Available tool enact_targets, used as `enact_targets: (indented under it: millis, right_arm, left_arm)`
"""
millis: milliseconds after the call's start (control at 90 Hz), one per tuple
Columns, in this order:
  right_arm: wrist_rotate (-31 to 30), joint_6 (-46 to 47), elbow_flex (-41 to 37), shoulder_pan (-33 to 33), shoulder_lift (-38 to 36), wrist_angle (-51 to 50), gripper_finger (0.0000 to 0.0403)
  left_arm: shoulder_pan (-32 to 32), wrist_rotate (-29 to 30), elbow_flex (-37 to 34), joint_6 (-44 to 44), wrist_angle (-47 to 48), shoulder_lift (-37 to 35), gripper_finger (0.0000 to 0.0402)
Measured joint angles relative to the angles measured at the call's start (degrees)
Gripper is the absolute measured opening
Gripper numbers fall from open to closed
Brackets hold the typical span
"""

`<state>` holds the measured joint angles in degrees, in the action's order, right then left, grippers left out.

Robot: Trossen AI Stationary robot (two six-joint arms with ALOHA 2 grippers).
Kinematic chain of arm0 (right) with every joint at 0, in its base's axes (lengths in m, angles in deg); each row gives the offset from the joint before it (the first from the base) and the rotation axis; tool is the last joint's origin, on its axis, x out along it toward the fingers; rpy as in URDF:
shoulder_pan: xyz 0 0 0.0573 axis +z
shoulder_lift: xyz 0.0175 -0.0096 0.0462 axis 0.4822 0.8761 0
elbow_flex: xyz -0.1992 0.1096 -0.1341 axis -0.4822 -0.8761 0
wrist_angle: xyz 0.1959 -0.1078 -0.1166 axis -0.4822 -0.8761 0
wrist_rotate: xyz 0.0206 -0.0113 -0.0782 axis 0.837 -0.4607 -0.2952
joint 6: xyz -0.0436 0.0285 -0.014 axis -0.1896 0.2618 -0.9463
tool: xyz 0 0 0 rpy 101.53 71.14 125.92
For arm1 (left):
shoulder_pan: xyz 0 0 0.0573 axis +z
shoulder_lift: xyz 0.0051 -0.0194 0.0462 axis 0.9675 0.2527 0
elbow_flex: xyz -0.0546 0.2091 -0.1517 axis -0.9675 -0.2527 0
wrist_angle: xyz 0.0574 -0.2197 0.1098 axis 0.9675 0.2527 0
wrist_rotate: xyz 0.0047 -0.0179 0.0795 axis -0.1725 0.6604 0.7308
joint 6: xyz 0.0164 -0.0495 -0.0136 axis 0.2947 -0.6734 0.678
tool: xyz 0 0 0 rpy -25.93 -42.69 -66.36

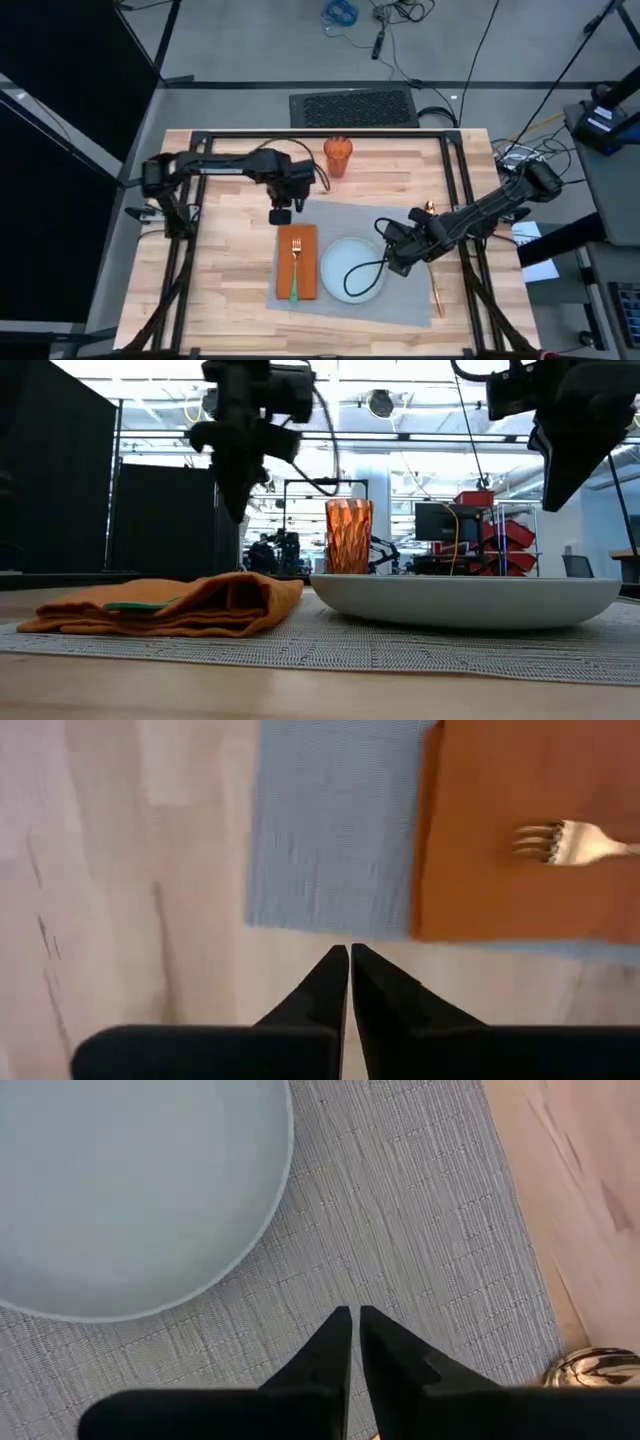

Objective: Set table place
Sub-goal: Adjust the grey placemat

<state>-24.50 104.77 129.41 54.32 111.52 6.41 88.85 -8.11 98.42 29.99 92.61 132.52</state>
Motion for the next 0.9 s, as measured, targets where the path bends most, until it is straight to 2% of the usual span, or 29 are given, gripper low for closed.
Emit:
enact_targets:
  millis: [111, 211, 289, 433, 567, 900]
  right_arm:
    - [0.0, 0.0, 0.0, 0.0, 0.0, 0.6, 0.0011]
    - [0.0, 0.0, 0.0, 0.0, 0.0, 1.2, 0.0011]
    - [0.0, 0.0, 0.0, 0.0, 0.0, 1.4, 0.0011]
    - [-0.1, 0.0, -0.4, 0.0, 0.0, 2.7, 0.0011]
    - [0.2, 0.0, -3.6, -0.2, 0.0, 6.9, 0.0011]
    - [4.5, 2.2, -10.3, -2.0, 0.0, 13.0, 0.0011]
  left_arm:
    - [1.9, -0.4, -7.8, -2.3, -6.7, -2.8, 0.0003]
    - [2.4, -4.3, -13.1, -3.7, -15.3, -4.2, 0.0003]
    - [2.4, -5.9, -15.7, -3.7, -18.2, -4.6, 0.0003]
    - [2.3, -6.3, -18.3, -3.3, -22.4, -4.5, 0.0003]
    - [2.2, -8.7, -19.3, -2.3, -30.0, -4.5, 0.0003]
    - [3.5, -7.6, -23.2, -0.8, -34.2, -4.5, 0.0003]
